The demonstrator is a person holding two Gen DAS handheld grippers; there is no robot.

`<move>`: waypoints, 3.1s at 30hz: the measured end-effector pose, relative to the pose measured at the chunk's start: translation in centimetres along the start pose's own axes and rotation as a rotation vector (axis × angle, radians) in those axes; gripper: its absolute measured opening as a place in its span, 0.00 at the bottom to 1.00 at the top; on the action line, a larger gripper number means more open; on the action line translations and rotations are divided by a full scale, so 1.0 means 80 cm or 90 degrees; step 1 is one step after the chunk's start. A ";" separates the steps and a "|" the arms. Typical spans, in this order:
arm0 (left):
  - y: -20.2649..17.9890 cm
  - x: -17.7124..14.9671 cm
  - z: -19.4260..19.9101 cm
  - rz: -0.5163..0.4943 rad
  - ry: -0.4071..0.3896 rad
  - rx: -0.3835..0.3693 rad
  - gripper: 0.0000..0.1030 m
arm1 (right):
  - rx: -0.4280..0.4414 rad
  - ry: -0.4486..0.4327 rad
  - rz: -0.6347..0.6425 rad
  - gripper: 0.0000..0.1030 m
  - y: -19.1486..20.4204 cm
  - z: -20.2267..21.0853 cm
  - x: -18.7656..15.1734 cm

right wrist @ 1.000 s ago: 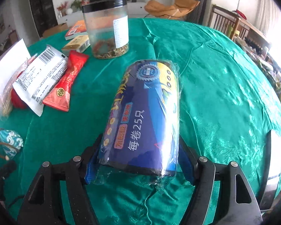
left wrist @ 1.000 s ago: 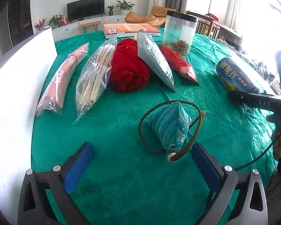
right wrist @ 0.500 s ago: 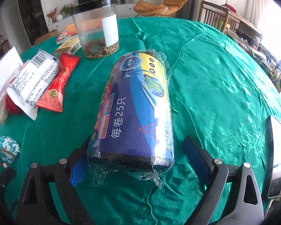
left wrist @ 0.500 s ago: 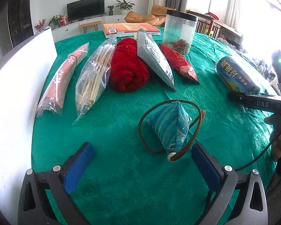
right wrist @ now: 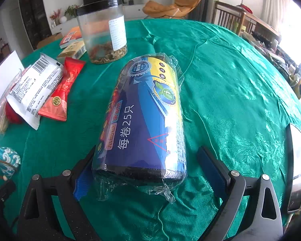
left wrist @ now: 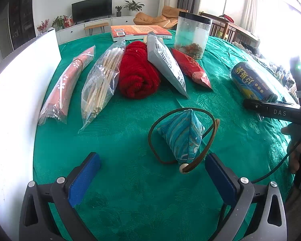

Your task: Organize soft objects

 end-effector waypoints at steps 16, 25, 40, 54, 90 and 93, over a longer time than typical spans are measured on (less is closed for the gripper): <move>0.001 0.001 0.002 0.005 -0.001 -0.010 1.00 | 0.000 0.000 0.000 0.93 0.000 0.000 0.000; -0.028 0.018 0.029 0.008 0.007 -0.087 1.00 | 0.005 0.000 -0.004 0.93 -0.001 0.001 -0.001; -0.037 0.036 0.018 0.004 0.011 -0.037 0.40 | 0.114 0.070 0.007 0.55 -0.012 0.013 0.042; 0.199 0.075 0.272 0.175 -0.157 0.076 0.41 | 0.393 -0.123 0.149 0.55 0.263 0.250 0.125; -0.006 0.011 -0.012 -0.010 0.023 0.032 1.00 | 0.009 -0.001 0.016 0.84 0.068 0.025 -0.015; -0.005 0.011 -0.016 -0.019 0.022 0.034 1.00 | 0.003 -0.008 0.017 0.84 0.068 0.025 -0.014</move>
Point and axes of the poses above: each gripper's, at about its wrist camera, not at the fingertips, and z roughly against the way its jaws point, y to its left, x to its top, the point moved 7 cm from there along -z, roughly the way its jaws point, and after that the axes turned 13 degrees about z, right-handed, at the moved point
